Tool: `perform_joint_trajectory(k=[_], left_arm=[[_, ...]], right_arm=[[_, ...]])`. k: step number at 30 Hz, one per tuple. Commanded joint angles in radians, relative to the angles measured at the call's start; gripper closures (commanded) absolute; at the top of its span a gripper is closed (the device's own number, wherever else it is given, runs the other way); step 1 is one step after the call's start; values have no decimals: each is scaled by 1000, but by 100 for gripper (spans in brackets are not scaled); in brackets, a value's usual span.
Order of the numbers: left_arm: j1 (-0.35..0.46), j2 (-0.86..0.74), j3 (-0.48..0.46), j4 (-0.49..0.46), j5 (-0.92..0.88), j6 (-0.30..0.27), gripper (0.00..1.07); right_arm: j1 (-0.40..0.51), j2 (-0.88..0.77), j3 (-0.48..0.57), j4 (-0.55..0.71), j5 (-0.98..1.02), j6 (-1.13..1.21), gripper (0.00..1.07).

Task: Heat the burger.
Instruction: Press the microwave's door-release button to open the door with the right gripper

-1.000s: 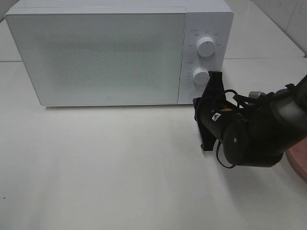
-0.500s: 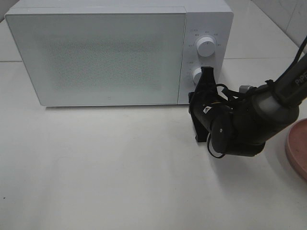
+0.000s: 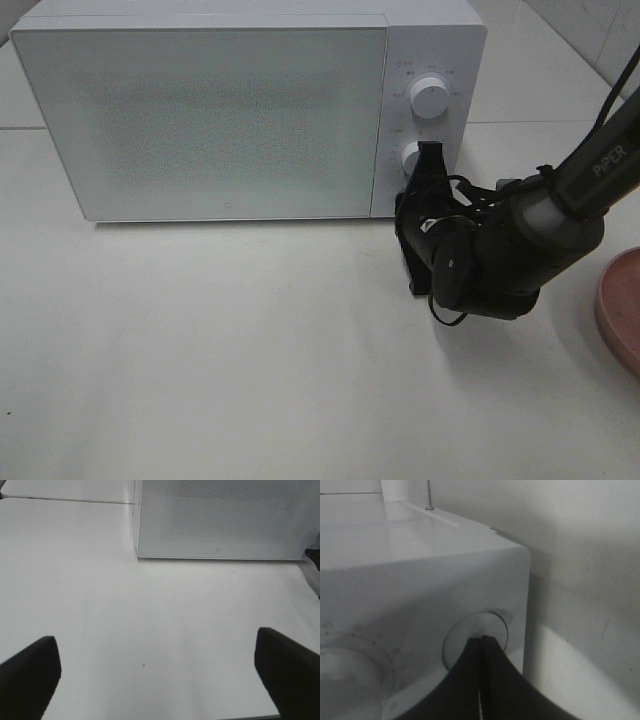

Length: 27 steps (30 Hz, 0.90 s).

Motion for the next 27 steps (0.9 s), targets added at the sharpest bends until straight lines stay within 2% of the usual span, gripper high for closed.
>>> perform_joint_trajectory(k=[1,20,27], left_arm=[[-3,-24,5,-8,-10,-1,9],[-3,-24,5,-8,-10,-1,9],[-3,-24,5,-8,-10,-1,9]], right_arm=[[-15,-4,-8,0,-4,-20,107],[-49,-4,-62,-5,-44,-62,107],[-58,-4,-114,-4,-164,-70,107]])
